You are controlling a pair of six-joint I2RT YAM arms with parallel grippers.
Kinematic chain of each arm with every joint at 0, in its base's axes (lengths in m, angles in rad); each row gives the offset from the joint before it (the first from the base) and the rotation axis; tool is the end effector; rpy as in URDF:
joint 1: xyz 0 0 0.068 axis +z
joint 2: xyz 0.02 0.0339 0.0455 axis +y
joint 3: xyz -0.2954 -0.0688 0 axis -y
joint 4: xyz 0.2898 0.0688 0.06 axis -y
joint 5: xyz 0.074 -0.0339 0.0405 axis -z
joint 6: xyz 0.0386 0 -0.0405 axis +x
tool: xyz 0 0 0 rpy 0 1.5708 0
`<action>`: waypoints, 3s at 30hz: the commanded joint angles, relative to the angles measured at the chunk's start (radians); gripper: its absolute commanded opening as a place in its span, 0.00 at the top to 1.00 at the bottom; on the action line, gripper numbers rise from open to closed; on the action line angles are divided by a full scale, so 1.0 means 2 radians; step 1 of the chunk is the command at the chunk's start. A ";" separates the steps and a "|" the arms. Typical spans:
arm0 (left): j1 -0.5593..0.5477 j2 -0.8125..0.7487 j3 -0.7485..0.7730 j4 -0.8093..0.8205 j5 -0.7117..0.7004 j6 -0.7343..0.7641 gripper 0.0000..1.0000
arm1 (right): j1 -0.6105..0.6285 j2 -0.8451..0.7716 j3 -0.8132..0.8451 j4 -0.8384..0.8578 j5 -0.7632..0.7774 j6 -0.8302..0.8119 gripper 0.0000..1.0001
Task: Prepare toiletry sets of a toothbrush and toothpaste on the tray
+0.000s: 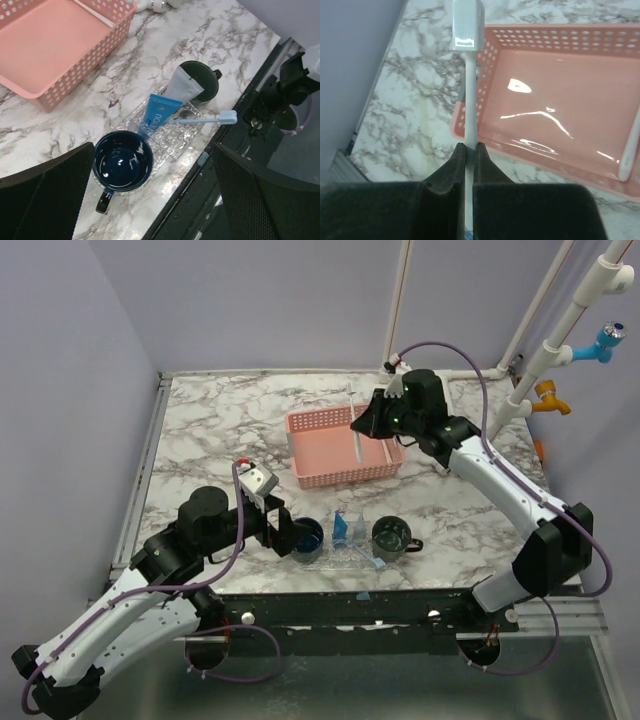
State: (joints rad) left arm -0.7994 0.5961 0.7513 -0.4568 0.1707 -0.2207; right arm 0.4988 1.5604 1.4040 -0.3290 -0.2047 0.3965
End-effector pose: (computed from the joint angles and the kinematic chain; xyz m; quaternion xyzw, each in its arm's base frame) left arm 0.1065 -0.1190 0.3501 0.2774 0.7546 -0.3483 0.4820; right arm 0.3575 0.2037 0.3709 -0.0963 0.8480 0.3012 0.4253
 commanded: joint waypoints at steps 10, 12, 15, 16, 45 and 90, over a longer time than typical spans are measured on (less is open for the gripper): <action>0.002 -0.011 0.061 0.005 0.082 -0.068 0.01 | 0.029 -0.135 -0.113 0.083 -0.193 0.044 1.00; 0.002 -0.013 0.073 -0.001 0.096 -0.074 0.01 | 0.031 -0.149 -0.121 0.069 -0.216 0.033 1.00; 0.002 -0.016 0.083 0.002 0.129 -0.087 0.01 | 0.034 -0.172 -0.136 0.055 -0.247 0.016 1.00; 0.002 -0.015 0.086 0.002 0.138 -0.092 0.01 | 0.037 -0.179 -0.139 0.048 -0.257 0.010 1.00; 0.002 -0.012 0.160 -0.076 0.234 -0.173 0.01 | 0.252 -0.230 -0.128 -0.037 -0.402 -0.070 1.00; 0.002 -0.043 0.136 -0.068 0.308 -0.158 0.76 | 0.318 -0.180 -0.114 0.011 -0.368 -0.036 1.00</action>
State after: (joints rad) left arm -0.7994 0.5243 1.0336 -0.6075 0.7643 -0.5549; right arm 1.1252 1.2087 1.1770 -0.3309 -0.9562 0.3138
